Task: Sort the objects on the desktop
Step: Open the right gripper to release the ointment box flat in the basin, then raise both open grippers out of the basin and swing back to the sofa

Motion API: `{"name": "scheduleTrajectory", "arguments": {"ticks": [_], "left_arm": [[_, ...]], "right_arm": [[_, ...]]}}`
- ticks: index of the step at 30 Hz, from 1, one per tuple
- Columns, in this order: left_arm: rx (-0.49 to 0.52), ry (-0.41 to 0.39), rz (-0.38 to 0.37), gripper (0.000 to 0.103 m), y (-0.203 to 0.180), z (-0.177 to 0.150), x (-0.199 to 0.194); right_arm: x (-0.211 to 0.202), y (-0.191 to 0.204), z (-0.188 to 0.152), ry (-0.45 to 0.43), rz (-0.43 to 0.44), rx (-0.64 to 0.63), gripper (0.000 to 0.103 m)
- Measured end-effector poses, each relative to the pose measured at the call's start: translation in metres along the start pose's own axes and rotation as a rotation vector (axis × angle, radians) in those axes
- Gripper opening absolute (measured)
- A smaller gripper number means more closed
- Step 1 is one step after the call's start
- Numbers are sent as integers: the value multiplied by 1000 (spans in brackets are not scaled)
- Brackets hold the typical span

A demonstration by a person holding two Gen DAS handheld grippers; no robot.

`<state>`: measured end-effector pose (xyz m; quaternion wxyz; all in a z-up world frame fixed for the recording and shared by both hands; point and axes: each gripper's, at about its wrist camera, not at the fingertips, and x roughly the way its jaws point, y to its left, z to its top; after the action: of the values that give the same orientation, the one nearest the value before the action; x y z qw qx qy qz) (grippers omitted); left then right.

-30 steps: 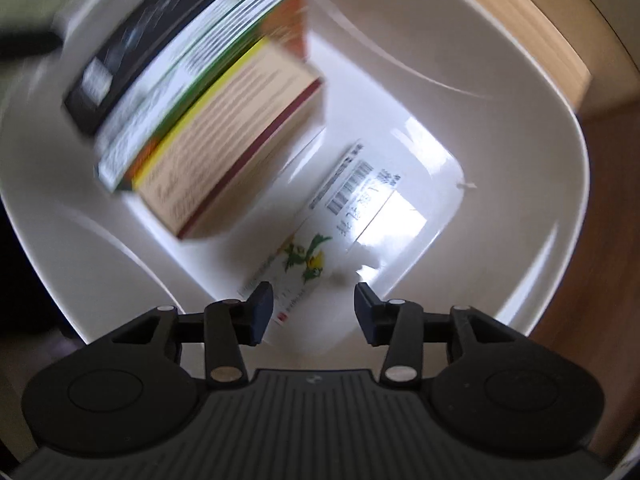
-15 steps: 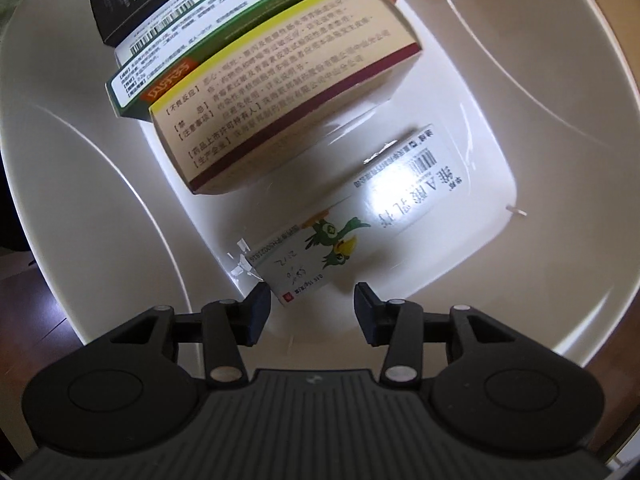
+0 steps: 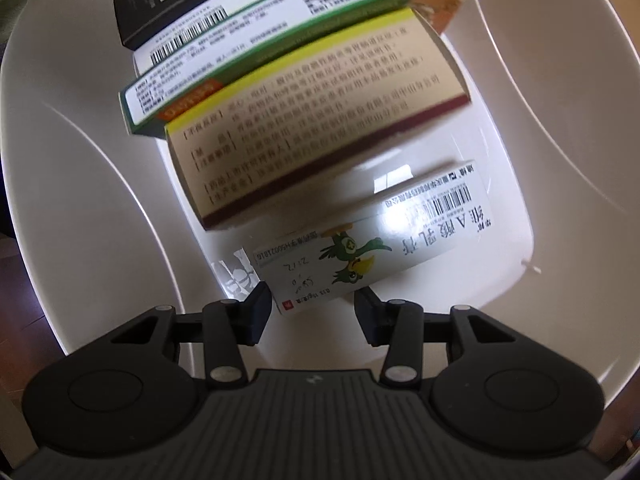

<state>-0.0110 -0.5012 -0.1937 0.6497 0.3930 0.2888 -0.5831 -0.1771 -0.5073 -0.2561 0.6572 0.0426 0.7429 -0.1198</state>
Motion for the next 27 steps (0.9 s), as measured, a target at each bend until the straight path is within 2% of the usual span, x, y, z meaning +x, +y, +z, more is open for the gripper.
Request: {"name": "scheduleTrajectory", "arguments": {"ticks": [10,19,23,25,27], "left_arm": [[-8,4,-2,65,1,0,1],[-14,9,-4,65,1,-1,1],[-17,-3,-9,66,1,-1,-1],[-14,-16,-20,72,-2,0,-3],[-7,-29,-31,72,-4,0,-5]], "right_arm": [[-10,1,12,-36,-29,-60,40],[-25,-8,7,-52,-32,-4,40],[-47,-14,-6,-116,-39,78,40],[-62,-19,-15,-174,-22,151,40],[-76,-23,-24,-240,-8,227,40]]}}
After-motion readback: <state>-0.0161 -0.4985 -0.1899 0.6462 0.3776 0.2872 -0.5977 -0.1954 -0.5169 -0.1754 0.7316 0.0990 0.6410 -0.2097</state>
